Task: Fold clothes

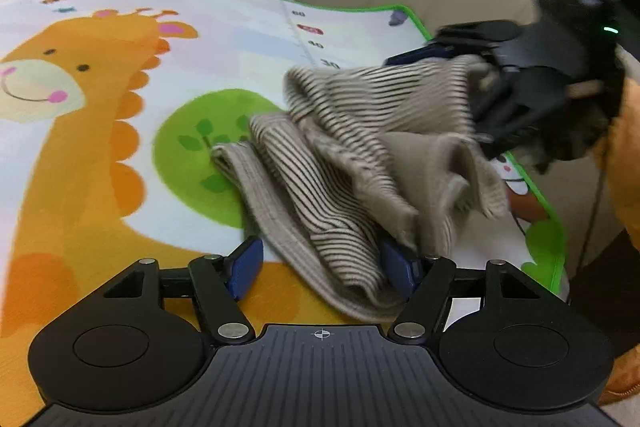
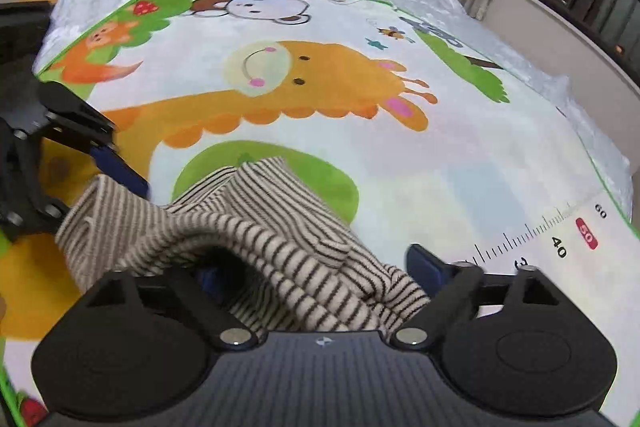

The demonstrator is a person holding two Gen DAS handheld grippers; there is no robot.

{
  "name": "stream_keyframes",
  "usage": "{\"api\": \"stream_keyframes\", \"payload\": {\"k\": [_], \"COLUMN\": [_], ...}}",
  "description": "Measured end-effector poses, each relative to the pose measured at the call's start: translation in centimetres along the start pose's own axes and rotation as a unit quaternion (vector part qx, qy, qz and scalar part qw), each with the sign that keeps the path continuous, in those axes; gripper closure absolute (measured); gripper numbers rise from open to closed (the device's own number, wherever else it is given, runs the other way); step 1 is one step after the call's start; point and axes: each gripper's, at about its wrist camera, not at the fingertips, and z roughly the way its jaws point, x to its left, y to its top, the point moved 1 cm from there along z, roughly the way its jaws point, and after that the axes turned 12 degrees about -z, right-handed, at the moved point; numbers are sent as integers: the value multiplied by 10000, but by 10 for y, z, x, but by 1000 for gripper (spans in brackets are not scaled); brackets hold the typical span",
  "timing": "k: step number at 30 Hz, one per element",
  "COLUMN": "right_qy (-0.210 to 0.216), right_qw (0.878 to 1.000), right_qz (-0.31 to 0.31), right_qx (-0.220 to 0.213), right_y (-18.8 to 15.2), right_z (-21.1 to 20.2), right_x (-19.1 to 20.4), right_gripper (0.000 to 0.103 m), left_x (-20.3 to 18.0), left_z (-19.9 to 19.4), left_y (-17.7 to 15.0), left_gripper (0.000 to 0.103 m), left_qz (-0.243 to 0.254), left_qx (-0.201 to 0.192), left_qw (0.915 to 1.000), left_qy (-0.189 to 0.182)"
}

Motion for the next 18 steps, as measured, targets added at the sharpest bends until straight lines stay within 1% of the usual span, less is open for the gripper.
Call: {"api": "stream_keyframes", "payload": {"k": [1,3,4,5,7,8,10,13,14,15,18], "right_qy": [-2,30,40,45,5,-119,-561,-1203,-1213,-1239,-1454], "right_qw": [9999,9991,9981,9965,9904,9863,9776,9723,9706,9684,9587], "right_qz": [108,410,552,715,1174,1432,1868,1954,2037,2121,2355], "right_qx": [-25,-133,-274,-420,-730,-813,-789,-435,-426,-434,-654], "right_y": [-2,-6,-8,-9,-11,-13,-18,-26,-30,-35,-46], "right_z": [3,-3,-10,-18,-34,-38,-40,-27,-23,-21,-29], "right_x": [-4,-12,-17,-23,-38,-47,-60,-64,-63,-63,-59], "right_gripper": [3,3,3,3,3,3,3,3,3,3,3], "left_x": [3,5,6,7,6,4,-2,-22,-30,-38,-56], "left_z": [-6,-19,-25,-31,-41,-43,-46,-44,-42,-37,-16], "left_y": [1,6,9,12,17,21,27,33,34,36,41], "left_gripper": [30,27,25,21,19,18,14,8,8,8,8], "left_qz": [8,-7,-24,-47,-69,-51,23,304,441,577,846], "left_qx": [-73,-270,-379,-495,-683,-741,-829,-850,-844,-821,-725], "left_qw": [10000,9996,9993,9987,9974,9968,9950,9908,9894,9892,9911], "left_qy": [40,-18,-63,-110,-221,-306,-552,-1009,-1100,-1068,-723]}}
